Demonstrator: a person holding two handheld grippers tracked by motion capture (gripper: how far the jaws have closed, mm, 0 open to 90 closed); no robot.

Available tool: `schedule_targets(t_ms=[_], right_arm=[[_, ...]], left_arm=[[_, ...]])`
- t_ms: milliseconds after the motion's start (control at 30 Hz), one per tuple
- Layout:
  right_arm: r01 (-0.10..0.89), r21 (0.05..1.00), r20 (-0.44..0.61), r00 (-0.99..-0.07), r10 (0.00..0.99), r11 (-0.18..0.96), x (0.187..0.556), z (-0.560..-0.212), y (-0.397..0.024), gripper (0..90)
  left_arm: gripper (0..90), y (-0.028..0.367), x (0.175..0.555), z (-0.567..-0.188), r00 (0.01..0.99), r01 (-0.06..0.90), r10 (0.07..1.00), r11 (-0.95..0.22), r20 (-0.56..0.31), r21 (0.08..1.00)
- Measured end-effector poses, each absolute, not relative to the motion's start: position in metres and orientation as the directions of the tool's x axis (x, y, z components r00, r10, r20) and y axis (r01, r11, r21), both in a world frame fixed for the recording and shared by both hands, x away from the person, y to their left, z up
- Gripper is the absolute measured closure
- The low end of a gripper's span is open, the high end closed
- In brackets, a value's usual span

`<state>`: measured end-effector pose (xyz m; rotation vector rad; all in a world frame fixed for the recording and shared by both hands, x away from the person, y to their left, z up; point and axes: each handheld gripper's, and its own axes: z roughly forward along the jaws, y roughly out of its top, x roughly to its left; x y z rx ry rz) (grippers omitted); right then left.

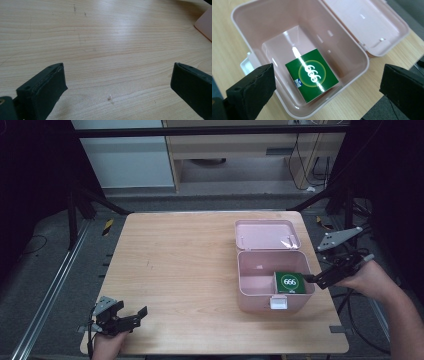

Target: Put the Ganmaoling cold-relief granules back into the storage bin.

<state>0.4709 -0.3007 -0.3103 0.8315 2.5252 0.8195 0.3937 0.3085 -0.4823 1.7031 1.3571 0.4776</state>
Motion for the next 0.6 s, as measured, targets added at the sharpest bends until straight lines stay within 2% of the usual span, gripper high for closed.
schedule_targets(t_ms=[133,233,467,600], right_arm=[[0.441,0.669,-0.136,-0.718,0.682,0.598,0.461,-0.315,-0.308,0.3],[0.467,0.718,-0.119,-0.648,0.753,0.516,0.448,-0.323,-0.316,2.0],[0.505,0.763,-0.081,-0.544,0.835,0.403,0.432,-0.337,-0.327,3.2],[0.504,0.819,-0.034,-0.436,0.899,0.275,0.417,-0.349,-0.336,5.6]], left_arm=[[0.0,0.308,0.394,-0.482,0.329,0.582,0.919,-0.016,-0.218,0.813],[0.0,0.308,0.394,-0.482,0.33,0.583,0.918,-0.015,-0.22,0.813],[0.0,0.308,0.394,-0.482,0.332,0.582,0.917,-0.015,-0.221,0.813],[0.0,0.307,0.394,-0.483,0.331,0.585,0.917,-0.016,-0.221,0.811]])
